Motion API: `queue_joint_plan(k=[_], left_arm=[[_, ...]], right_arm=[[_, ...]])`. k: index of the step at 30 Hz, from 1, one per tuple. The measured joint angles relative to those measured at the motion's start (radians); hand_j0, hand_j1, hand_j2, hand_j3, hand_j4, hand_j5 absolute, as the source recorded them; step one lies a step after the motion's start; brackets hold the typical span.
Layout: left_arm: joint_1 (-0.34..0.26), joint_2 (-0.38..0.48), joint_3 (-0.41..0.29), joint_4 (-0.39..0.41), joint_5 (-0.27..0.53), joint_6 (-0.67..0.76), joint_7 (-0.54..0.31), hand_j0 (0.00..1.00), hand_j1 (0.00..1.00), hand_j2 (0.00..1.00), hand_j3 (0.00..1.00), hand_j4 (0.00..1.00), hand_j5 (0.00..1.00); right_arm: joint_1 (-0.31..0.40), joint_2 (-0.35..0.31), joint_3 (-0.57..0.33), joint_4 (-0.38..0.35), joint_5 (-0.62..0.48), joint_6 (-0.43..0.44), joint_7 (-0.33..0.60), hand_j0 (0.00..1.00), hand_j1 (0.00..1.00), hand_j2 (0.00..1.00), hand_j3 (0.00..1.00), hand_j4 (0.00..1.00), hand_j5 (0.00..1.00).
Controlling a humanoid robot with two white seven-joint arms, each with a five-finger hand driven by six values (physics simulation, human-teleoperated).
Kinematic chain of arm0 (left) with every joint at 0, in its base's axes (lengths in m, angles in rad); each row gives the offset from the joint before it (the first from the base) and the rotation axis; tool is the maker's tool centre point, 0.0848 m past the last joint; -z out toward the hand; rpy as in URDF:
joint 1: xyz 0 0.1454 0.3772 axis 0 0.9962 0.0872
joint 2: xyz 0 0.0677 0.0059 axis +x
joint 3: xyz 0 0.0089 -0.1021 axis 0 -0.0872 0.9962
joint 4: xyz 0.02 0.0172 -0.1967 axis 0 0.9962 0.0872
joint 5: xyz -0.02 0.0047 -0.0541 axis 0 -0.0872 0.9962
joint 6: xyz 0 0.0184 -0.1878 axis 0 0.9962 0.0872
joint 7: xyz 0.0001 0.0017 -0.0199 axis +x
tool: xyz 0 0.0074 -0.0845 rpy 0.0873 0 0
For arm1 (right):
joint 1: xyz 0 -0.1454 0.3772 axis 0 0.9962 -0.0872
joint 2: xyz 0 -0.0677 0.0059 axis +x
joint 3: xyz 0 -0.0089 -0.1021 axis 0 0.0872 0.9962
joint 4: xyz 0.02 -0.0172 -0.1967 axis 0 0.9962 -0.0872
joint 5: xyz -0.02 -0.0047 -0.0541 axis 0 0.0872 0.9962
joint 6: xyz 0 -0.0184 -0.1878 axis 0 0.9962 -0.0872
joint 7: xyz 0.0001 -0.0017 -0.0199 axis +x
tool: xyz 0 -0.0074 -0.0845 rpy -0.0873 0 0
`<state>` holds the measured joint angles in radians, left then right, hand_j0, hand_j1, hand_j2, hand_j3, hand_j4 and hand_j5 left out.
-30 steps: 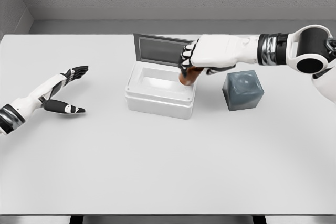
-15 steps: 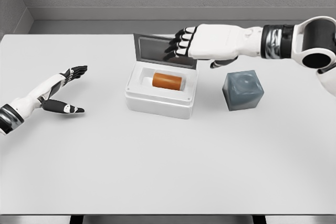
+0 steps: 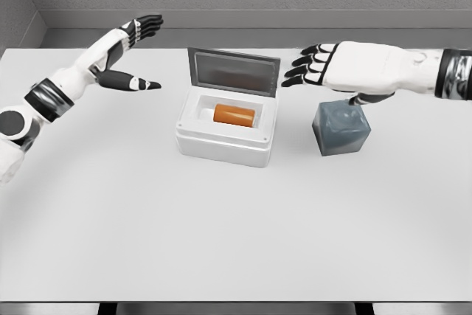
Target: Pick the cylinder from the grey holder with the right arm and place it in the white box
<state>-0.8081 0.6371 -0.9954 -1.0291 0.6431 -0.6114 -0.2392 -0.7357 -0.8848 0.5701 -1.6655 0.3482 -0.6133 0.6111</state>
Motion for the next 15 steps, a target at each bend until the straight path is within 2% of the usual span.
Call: queue_joint_plan(k=[1, 3, 6, 11, 15], left_arm=[[-0.003, -0.014, 0.000, 0.006, -0.004, 0.000, -0.013, 0.98, 0.98, 0.98, 0.98, 0.98, 0.98], [-0.003, -0.038, 0.000, 0.017, -0.025, 0.000, -0.040, 0.98, 0.98, 0.98, 0.98, 0.98, 0.98], [-0.006, -0.067, 0.000, 0.034, -0.059, 0.000, -0.059, 0.98, 0.98, 0.98, 0.98, 0.98, 0.98], [-0.028, -0.083, 0.000, 0.047, -0.072, 0.000, -0.067, 0.98, 0.98, 0.98, 0.98, 0.98, 0.98], [-0.031, -0.096, 0.000, 0.053, -0.075, 0.000, -0.069, 0.98, 0.98, 0.98, 0.98, 0.98, 0.98]], right_arm=[[0.032, -0.039, -0.050, 0.004, -0.002, -0.002, 0.001, 1.00, 1.00, 1.00, 1.00, 1.00, 1.00], [0.042, -0.095, -0.138, 0.034, -0.009, -0.001, 0.000, 1.00, 1.00, 1.00, 1.00, 1.00, 1.00], [0.047, -0.129, -0.189, 0.063, -0.013, 0.000, 0.000, 1.00, 1.00, 1.00, 1.00, 1.00, 1.00], [0.041, -0.120, -0.097, 0.015, -0.009, 0.000, 0.000, 1.00, 1.00, 1.00, 1.00, 1.00, 1.00], [0.036, -0.106, -0.064, 0.002, -0.012, 0.000, 0.000, 1.00, 1.00, 1.00, 1.00, 1.00, 1.00]])
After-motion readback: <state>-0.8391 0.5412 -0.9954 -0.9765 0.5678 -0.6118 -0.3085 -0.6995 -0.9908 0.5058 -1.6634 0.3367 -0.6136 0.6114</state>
